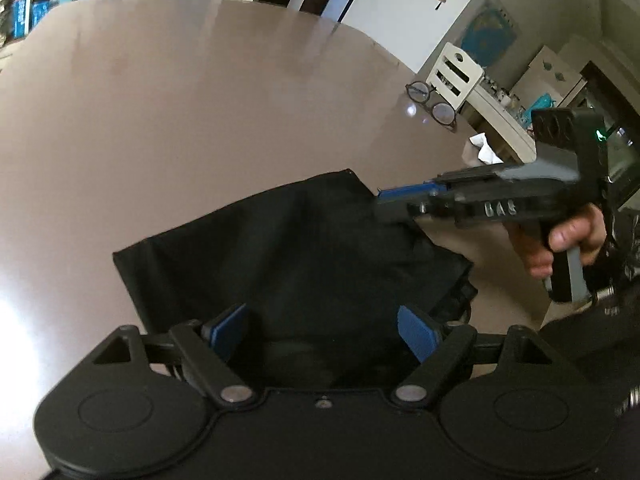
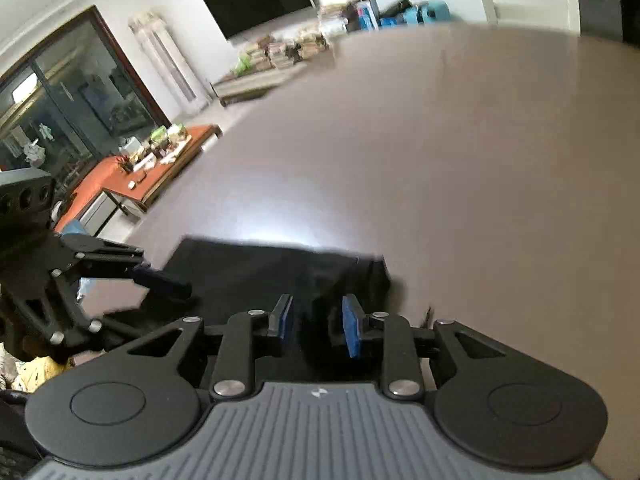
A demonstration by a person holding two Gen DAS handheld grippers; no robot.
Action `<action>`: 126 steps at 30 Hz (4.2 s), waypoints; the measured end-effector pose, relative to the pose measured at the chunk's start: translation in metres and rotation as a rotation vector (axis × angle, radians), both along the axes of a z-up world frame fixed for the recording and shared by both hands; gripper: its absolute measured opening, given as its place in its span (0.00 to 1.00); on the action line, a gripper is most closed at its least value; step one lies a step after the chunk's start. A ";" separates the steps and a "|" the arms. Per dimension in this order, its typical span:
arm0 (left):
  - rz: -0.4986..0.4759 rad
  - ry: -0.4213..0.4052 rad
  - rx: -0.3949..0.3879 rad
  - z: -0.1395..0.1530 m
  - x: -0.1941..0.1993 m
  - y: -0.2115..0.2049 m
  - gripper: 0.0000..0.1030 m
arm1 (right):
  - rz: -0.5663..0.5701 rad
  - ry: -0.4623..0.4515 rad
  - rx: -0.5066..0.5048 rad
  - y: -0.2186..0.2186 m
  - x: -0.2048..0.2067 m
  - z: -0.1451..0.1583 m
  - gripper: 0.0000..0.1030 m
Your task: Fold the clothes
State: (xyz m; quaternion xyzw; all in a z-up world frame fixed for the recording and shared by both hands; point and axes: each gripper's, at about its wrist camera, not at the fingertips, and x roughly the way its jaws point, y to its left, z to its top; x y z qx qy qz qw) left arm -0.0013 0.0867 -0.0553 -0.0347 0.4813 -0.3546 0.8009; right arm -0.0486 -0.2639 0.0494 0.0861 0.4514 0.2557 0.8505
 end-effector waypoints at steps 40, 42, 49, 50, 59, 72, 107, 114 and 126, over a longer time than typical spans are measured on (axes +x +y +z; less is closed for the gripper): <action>0.202 -0.056 0.083 0.000 -0.018 -0.016 0.91 | 0.243 -0.117 -0.207 0.069 -0.028 -0.019 0.17; 0.195 -0.064 0.099 0.000 -0.019 -0.019 0.91 | 0.232 -0.107 -0.194 0.067 -0.027 -0.020 0.17; 0.207 -0.045 0.087 0.000 -0.016 -0.018 0.94 | 0.229 -0.102 -0.176 0.070 -0.025 -0.026 0.18; 0.207 -0.046 0.088 0.000 -0.017 -0.018 0.95 | 0.229 -0.101 -0.174 0.071 -0.025 -0.026 0.18; 0.203 -0.046 0.106 0.000 -0.015 -0.023 0.99 | 0.248 -0.103 -0.162 0.068 -0.025 -0.027 0.24; 0.189 -0.053 0.115 -0.001 -0.017 -0.024 0.99 | 0.259 -0.101 -0.144 0.071 -0.025 -0.031 0.30; 0.234 -0.091 0.207 -0.004 0.024 -0.031 0.90 | 0.158 -0.155 -0.189 0.082 0.015 -0.034 0.13; 0.221 -0.093 0.205 -0.002 0.026 -0.030 0.91 | 0.137 -0.138 -0.160 0.071 0.010 -0.033 0.12; 0.062 -0.091 0.219 0.004 -0.013 -0.031 0.85 | 0.354 -0.136 -0.166 0.075 -0.027 -0.030 0.13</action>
